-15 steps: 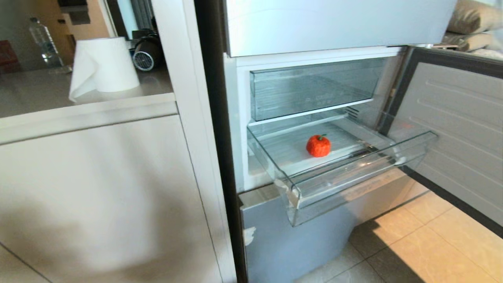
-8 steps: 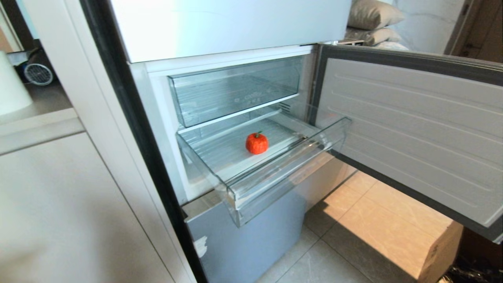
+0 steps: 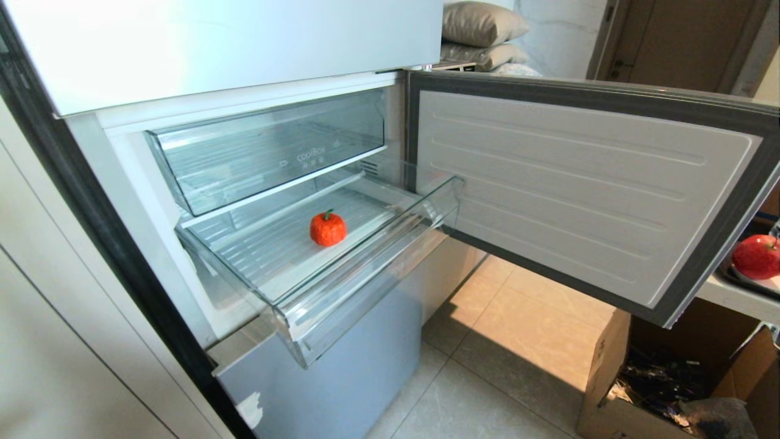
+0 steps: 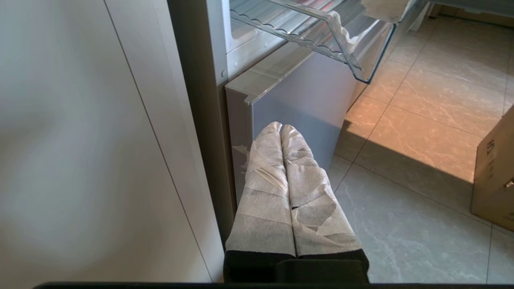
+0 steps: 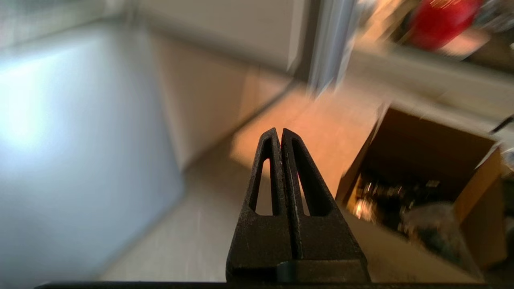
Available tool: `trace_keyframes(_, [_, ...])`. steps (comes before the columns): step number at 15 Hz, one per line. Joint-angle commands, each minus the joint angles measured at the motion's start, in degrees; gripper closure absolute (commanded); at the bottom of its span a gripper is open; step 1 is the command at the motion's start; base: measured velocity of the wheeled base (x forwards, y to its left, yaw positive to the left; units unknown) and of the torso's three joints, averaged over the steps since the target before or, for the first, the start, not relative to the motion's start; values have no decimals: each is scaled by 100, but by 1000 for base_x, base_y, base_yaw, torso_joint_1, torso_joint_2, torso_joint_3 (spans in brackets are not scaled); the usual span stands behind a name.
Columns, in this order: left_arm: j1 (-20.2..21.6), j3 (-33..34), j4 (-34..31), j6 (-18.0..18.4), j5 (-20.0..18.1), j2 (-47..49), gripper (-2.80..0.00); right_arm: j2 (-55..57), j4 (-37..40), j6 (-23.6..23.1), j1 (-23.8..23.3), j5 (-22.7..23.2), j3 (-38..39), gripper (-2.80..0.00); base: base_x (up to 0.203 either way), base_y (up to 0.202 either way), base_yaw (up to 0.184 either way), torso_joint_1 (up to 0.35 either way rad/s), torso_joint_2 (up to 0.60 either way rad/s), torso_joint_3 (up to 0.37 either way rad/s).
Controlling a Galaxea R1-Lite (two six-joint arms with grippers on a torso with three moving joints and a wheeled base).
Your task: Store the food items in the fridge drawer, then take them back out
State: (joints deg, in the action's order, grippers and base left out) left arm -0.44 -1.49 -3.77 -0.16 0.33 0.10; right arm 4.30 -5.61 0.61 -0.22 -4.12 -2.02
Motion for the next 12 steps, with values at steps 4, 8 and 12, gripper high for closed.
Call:
trace_keyframes(4, [0, -1, -1, -2, 2, -1, 0, 1709, -490, 798, -910, -1029, -935, 0, 0, 0, 0, 0, 0, 0])
trace_keyframes(8, [0, -1, -1, -2, 2, -1, 0, 2934, -761, 1206, -3397, -353, -1275, 0, 0, 0, 0, 0, 0, 0])
trace_keyframes(12, [0, -1, -1, -2, 2, -1, 0, 4163, -1436, 1276, -5956, 1772, -1395, -280, 0, 0, 0, 0, 0, 0])
